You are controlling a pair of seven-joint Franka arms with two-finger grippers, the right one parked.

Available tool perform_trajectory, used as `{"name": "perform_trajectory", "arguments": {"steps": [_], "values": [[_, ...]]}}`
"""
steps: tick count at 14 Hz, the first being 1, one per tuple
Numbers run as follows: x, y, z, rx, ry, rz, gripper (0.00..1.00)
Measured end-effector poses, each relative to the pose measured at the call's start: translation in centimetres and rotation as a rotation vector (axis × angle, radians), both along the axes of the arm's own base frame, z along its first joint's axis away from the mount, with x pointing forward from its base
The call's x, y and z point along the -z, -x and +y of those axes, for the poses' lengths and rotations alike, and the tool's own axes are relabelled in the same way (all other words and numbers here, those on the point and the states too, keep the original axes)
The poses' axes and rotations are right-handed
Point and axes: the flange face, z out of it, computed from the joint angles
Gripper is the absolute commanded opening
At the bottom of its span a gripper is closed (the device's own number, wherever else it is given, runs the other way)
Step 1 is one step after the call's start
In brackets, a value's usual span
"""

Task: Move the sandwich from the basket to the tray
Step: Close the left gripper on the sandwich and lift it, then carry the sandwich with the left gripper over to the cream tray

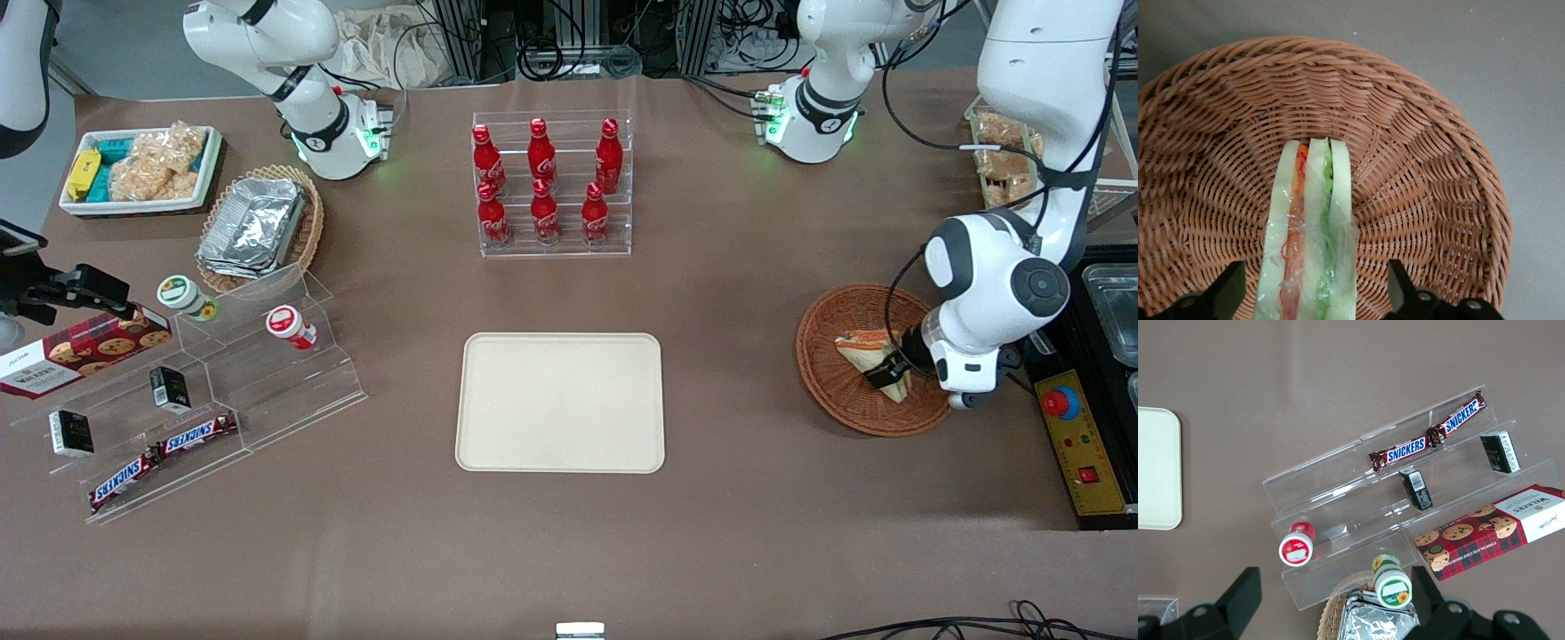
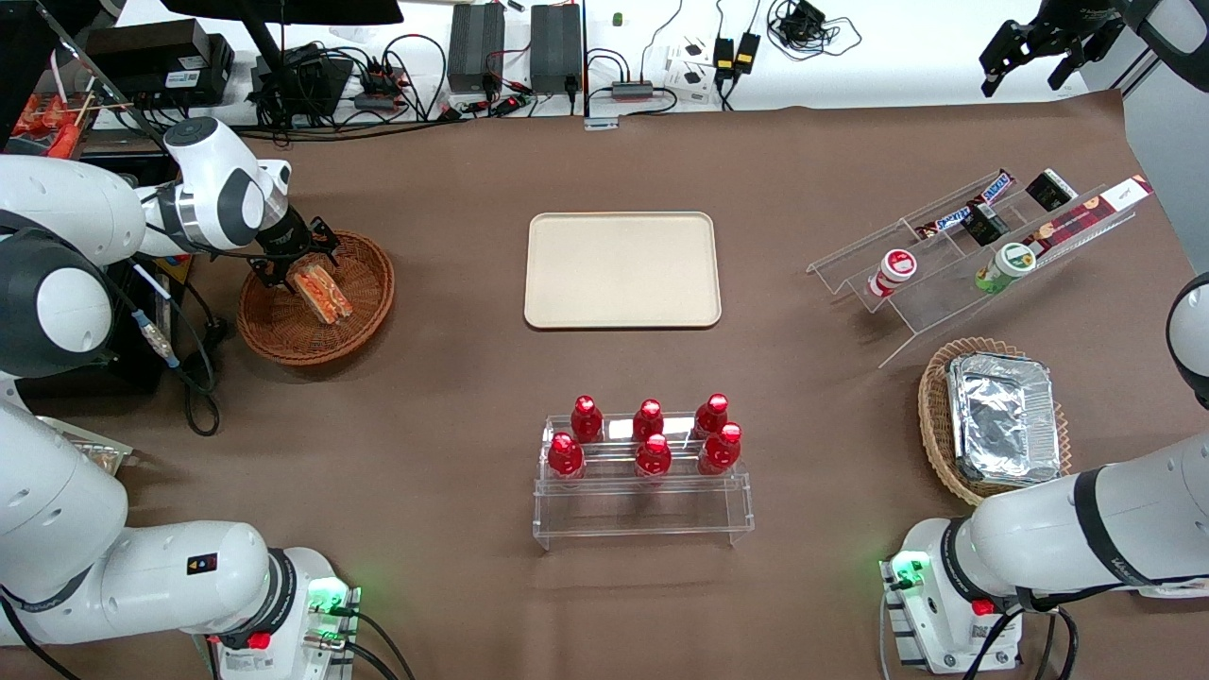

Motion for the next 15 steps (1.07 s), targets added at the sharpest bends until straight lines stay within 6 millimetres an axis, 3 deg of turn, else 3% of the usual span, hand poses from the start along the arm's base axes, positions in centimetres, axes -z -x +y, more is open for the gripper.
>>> {"name": "perform_trajectory", "arguments": {"steps": [1,3,5,8,10,12,13,15], "values": [[-0.1,0.0,0.0,0.0,0.0,-0.001,0.0],[-0.7,-0.2,-0.3,0.006,0.003,0.018,0.0],[-3.2,-0.8,-0.8,0.018,0.008,0.068,0.0],[-10.8,-2.4,-2.3,0.051,0.017,0.128,0.0],[-17.0,-3.7,-4.2,0.087,0.021,0.122,0.0],[-22.1,-4.8,-6.8,0.134,0.028,0.076,0.0],[-23.6,-5.1,-8.4,0.163,0.033,0.049,0.0],[-24.9,-5.2,-13.0,0.245,0.05,0.008,0.0]]}}
